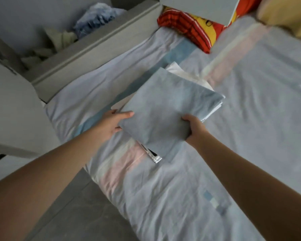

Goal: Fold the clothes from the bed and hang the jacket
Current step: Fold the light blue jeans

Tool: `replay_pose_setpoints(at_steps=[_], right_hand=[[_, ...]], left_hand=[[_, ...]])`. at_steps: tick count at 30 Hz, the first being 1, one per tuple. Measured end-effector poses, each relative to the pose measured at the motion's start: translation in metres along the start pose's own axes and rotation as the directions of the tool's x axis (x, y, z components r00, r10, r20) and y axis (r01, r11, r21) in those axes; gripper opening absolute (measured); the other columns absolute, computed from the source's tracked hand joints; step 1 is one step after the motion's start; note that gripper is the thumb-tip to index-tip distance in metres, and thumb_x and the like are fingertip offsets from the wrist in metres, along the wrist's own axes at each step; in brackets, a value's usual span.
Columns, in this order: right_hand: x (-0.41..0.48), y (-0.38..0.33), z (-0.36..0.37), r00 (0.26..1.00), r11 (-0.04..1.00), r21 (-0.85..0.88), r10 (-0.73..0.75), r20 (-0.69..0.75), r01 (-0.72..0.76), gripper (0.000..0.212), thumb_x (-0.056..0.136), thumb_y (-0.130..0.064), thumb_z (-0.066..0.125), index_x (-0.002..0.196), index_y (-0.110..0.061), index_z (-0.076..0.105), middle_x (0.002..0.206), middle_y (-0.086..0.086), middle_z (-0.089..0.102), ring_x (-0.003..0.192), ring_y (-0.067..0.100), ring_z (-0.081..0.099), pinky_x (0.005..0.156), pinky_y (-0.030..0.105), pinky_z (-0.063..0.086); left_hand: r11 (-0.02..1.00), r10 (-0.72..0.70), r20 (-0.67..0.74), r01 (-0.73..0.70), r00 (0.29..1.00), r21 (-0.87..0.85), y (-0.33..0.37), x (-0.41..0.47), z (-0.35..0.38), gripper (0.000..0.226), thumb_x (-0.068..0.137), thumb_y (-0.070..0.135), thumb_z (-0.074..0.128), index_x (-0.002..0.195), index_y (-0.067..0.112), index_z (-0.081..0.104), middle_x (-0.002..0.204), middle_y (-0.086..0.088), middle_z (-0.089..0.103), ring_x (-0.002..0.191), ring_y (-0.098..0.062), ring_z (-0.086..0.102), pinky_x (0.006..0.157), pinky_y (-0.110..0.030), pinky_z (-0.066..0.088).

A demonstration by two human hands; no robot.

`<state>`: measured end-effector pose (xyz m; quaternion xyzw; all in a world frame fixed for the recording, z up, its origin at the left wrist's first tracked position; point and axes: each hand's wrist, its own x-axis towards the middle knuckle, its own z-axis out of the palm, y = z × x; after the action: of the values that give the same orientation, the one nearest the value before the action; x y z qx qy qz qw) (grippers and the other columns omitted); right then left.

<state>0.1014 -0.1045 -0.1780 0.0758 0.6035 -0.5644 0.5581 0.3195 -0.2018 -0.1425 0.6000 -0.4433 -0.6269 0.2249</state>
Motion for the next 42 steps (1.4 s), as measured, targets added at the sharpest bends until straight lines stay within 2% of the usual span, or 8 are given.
replay_pose_setpoints(at_steps=[9, 14, 23, 29, 35, 39, 40, 42], right_hand=[[-0.021, -0.04, 0.015, 0.963, 0.951, 0.302, -0.137, 0.233, 0.062, 0.029, 0.08, 0.007, 0.035, 0.079, -0.007, 0.06, 0.071, 0.006, 0.068, 0.07, 0.023, 0.066, 0.083, 0.041, 0.054], [0.004, -0.005, 0.01, 0.993, 0.999, 0.039, -0.014, 0.12, 0.009, 0.04, 0.079, 0.011, 0.039, 0.112, -0.006, 0.055, 0.081, 0.013, 0.065, 0.061, 0.026, 0.067, 0.053, 0.039, 0.058], [0.003, -0.009, 0.012, 0.989, 0.997, 0.077, -0.021, 0.143, 0.01, 0.049, 0.081, 0.007, 0.047, 0.13, -0.002, 0.043, 0.097, 0.015, 0.061, 0.078, 0.029, 0.064, 0.075, 0.049, 0.056], [0.014, -0.046, -0.006, 0.993, 0.968, 0.251, -0.004, 0.122, -0.027, 0.049, 0.09, -0.045, 0.053, 0.131, -0.02, 0.045, 0.125, 0.006, 0.057, 0.111, 0.031, 0.057, 0.087, 0.051, 0.05], [0.042, -0.075, -0.023, 0.971, 0.976, 0.016, -0.214, -0.103, 0.217, 0.054, 0.091, -0.02, 0.057, 0.141, -0.028, 0.036, 0.137, -0.004, 0.048, 0.118, 0.018, 0.05, 0.074, 0.039, 0.051], [0.034, -0.075, -0.034, 0.628, 0.762, -0.45, -0.643, -0.439, 0.465, 0.072, 0.086, -0.006, 0.05, 0.149, -0.028, 0.023, 0.146, -0.01, 0.035, 0.129, 0.01, 0.04, 0.102, 0.022, 0.033], [0.027, -0.074, -0.035, 0.532, 0.628, -0.653, -0.756, -0.382, 0.424, 0.072, 0.085, -0.007, 0.051, 0.149, -0.027, 0.024, 0.15, -0.008, 0.032, 0.137, 0.012, 0.033, 0.109, 0.027, 0.026], [0.017, -0.065, -0.031, 0.441, 0.078, -0.864, -0.88, 0.175, 0.497, 0.066, 0.086, -0.018, 0.047, 0.149, -0.025, 0.026, 0.155, -0.003, 0.026, 0.144, 0.017, 0.022, 0.116, 0.037, 0.012]], left_hand=[[0.825, 0.192, -0.128, -0.231, 0.973, -0.516, 0.046, 0.028, 0.015, 0.011, 0.09, 0.004, 0.06, 0.097, 0.011, 0.063, 0.087, -0.001, 0.074, 0.075, -0.009, 0.069, 0.066, -0.025, 0.058], [0.909, -0.155, -0.249, 0.039, 0.956, -0.415, -0.011, 0.045, 0.019, 0.046, 0.083, 0.022, 0.072, 0.124, 0.011, 0.054, 0.124, -0.008, 0.061, 0.081, -0.012, 0.064, 0.054, -0.024, 0.054], [0.982, 0.108, -0.213, -0.137, 0.971, -0.129, -0.033, 0.017, 0.043, 0.108, 0.07, 0.002, 0.079, 0.147, 0.029, 0.008, 0.14, 0.001, 0.045, 0.117, -0.018, 0.056, 0.085, -0.046, 0.054], [0.977, 0.192, -0.345, -0.213, 0.919, -0.025, -0.027, 0.033, 0.026, 0.097, 0.083, -0.013, 0.056, 0.152, 0.026, 0.0, 0.144, -0.012, 0.043, 0.126, -0.023, 0.05, 0.106, -0.051, 0.038], [0.974, 0.216, -0.364, -0.228, 0.906, 0.009, -0.05, 0.032, 0.029, 0.094, 0.08, -0.01, 0.059, 0.152, 0.023, 0.009, 0.147, -0.009, 0.037, 0.128, -0.022, 0.048, 0.105, -0.049, 0.041], [0.912, 0.376, -0.463, -0.233, 0.802, 0.337, -0.041, 0.018, 0.04, 0.089, 0.082, -0.006, 0.061, 0.151, 0.005, 0.006, 0.153, -0.02, 0.021, 0.14, -0.029, 0.029, 0.114, -0.032, 0.024], [0.821, 0.479, -0.462, -0.195, 0.747, 0.536, -0.036, 0.008, 0.048, 0.087, 0.084, -0.001, 0.061, 0.152, 0.007, 0.006, 0.154, -0.021, 0.017, 0.141, -0.03, 0.024, 0.112, -0.033, 0.022], [0.479, 0.728, -0.223, -0.248, 0.648, 0.842, -0.031, -0.008, 0.063, 0.083, 0.086, 0.021, 0.062, 0.152, 0.018, 0.011, 0.157, -0.016, 0.013, 0.142, -0.033, 0.018, 0.11, -0.045, 0.02]])
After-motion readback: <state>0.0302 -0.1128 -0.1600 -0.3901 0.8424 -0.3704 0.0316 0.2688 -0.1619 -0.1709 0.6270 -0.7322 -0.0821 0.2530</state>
